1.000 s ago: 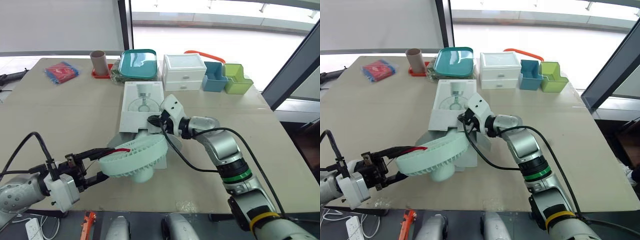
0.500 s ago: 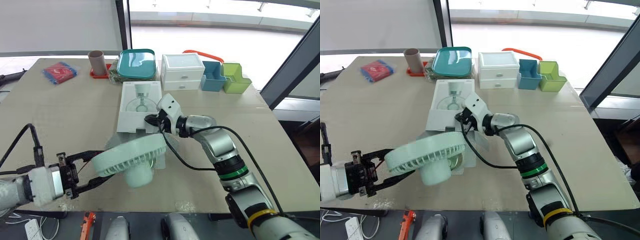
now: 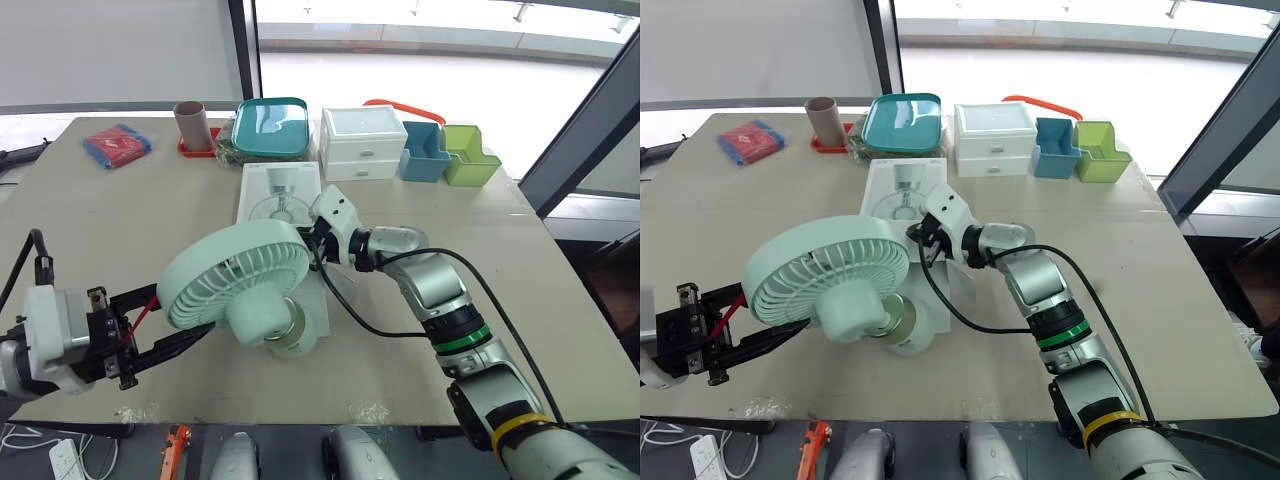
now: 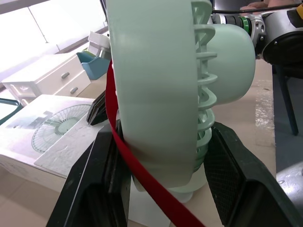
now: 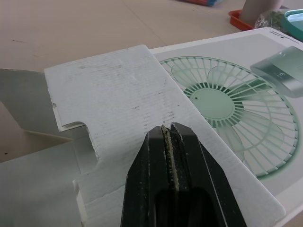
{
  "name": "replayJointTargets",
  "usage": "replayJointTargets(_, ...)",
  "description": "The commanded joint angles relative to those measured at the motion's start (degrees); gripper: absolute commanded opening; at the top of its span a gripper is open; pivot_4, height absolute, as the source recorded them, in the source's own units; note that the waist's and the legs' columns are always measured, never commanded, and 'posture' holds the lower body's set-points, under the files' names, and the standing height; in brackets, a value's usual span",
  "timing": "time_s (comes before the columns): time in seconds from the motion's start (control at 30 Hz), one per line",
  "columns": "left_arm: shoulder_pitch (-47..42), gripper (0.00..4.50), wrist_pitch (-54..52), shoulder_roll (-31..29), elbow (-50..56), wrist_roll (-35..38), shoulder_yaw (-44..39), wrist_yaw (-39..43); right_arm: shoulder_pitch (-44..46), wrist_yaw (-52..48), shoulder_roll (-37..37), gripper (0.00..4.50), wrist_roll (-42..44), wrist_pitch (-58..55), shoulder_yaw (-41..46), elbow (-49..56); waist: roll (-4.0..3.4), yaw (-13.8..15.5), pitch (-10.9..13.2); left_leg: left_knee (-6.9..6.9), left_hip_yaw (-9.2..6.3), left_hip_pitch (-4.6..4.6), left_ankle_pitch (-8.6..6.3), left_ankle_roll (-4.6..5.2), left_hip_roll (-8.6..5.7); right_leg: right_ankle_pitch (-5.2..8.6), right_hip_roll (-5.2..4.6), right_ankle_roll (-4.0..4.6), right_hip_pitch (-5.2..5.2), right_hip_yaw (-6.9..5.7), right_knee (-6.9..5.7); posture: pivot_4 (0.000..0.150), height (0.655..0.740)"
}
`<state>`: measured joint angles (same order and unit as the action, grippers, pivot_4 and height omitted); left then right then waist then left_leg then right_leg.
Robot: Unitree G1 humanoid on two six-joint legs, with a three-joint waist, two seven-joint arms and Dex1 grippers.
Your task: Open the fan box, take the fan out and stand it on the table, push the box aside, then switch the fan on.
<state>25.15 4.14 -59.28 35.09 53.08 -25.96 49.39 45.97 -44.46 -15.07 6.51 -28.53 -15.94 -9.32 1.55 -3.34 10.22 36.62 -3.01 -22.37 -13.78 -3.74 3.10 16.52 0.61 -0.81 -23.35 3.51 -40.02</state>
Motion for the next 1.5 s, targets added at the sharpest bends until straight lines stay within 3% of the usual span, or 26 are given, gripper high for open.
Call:
replayJointTargets(0.03,-4.1,1.91,-4.7,1.0,2.0,5.1,-6.5,-1.0,0.5,-0.5,0.3,0.0,-0.5,0.0,-0.7,-0.8,0.02,0.0,0.0,0.0,-0.01,0.0,0.0,0.0,0.03,-0.01,0.01,0.02,0.0,-0.01,0.0,0.15,0.74)
replayJointTargets(0.37,-7.2,1.91,-16.8,2.1,-0.2,7.6,-15.3,4.3,1.0,-0.6,0.6,0.0,-0.8,0.6,-0.5,-2.0,0.02,-0.1,0.0,-0.01,0.02,0.01,0.0,0.0,0.06,0.02,0.04,0.05,-0.02,0.01,0.0,0.15,0.74)
replayJointTargets(0.63,-17.6,1.91,-22.1,3.6,-4.5,11.0,-18.9,-2.7,1.0,-0.5,1.0,0.0,-0.8,0.5,-0.6,-2.1,0.03,-0.1,0.0,-0.01,0.01,0.03,0.0,0.0,0.13,-0.02,0.1,0.13,-0.02,0.0,0.0,0.15,0.74)
replayJointTargets(0.8,-19.4,1.91,-22.5,4.8,-7.2,6.6,-20.1,-3.9,1.1,-0.6,1.0,0.0,-0.8,0.6,-0.6,-2.3,0.04,-0.1,0.0,-0.03,0.0,0.03,0.0,0.0,0.15,-0.01,0.11,0.13,-0.02,-0.01,0.0,0.15,0.74)
replayJointTargets(1.03,-24.9,1.91,-22.9,8.3,-9.9,5.3,-22.0,-12.4,1.5,-1.1,1.2,0.0,-0.7,0.7,-0.7,-2.5,0.09,-0.1,0.0,-0.03,-0.01,0.02,0.0,-0.01,0.18,-0.02,0.11,0.14,-0.03,-0.02,0.0,0.15,0.74)
replayJointTargets(1.5,-16.9,1.91,-23.5,12.9,-10.3,-3.4,-25.7,-12.9,2.5,-2.4,1.6,0.0,-0.2,1.0,-0.3,-1.7,0.15,-0.1,0.0,-0.08,0.01,-0.01,0.0,-0.01,0.2,-0.01,0.11,0.16,-0.09,-0.02,0.01,0.15,0.74)
